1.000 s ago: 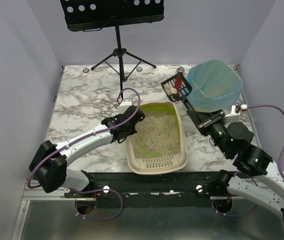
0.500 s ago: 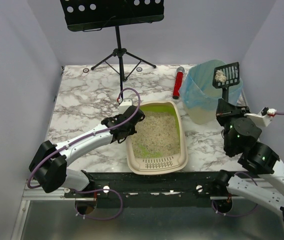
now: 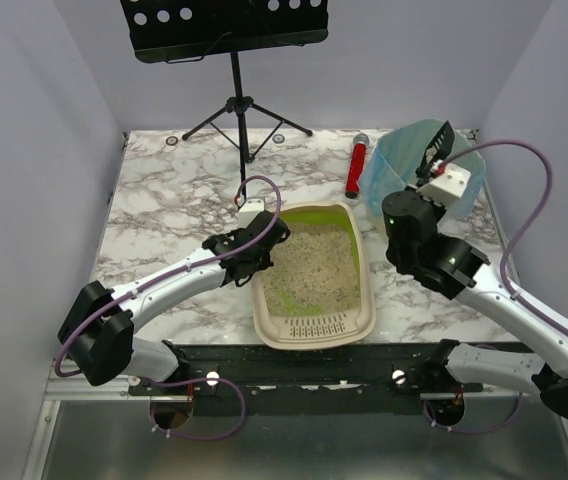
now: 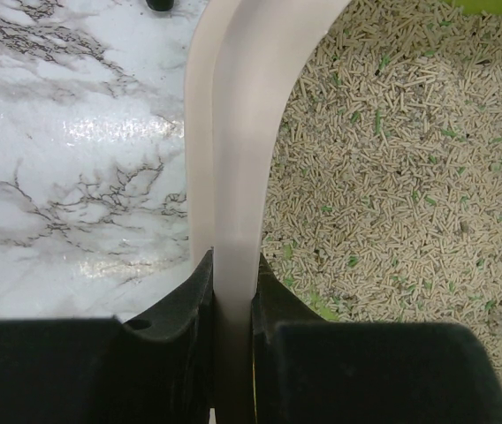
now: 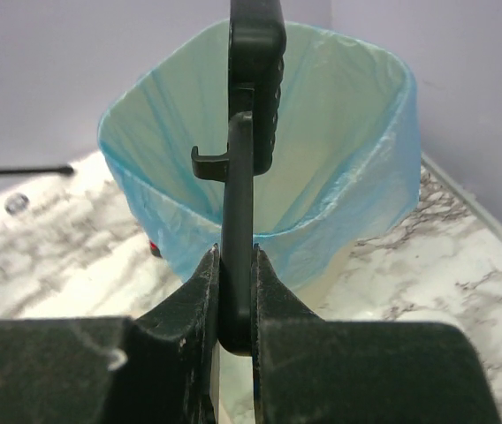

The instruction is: Clean the litter box

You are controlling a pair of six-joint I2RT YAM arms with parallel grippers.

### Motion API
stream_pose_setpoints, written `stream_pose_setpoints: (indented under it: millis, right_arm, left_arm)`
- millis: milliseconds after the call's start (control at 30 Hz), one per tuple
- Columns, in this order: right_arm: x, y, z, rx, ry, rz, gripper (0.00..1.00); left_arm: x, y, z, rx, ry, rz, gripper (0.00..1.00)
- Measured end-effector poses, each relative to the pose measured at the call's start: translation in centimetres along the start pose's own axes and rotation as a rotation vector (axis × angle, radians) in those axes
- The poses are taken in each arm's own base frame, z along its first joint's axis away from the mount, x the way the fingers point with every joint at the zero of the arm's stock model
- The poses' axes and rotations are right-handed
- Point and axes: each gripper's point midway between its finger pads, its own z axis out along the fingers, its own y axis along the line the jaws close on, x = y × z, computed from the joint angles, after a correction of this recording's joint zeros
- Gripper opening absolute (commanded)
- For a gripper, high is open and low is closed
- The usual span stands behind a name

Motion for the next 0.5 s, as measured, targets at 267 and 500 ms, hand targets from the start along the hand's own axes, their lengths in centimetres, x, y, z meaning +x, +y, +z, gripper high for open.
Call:
stream_pose_setpoints:
  millis: [267,500]
  right_arm:
    - [0.3,1.8,0.6,-0.039,0.03,-0.343,0.04]
    - [0.3,0.8,0.7,-0.007,0.026,-0.495,0.04]
  left_arm:
    - [0.0,0.0,0.0,-0.001,0.0,0.003,0.0]
    - [0.0,0.0,0.0,-0.001,0.0,0.003,0.0]
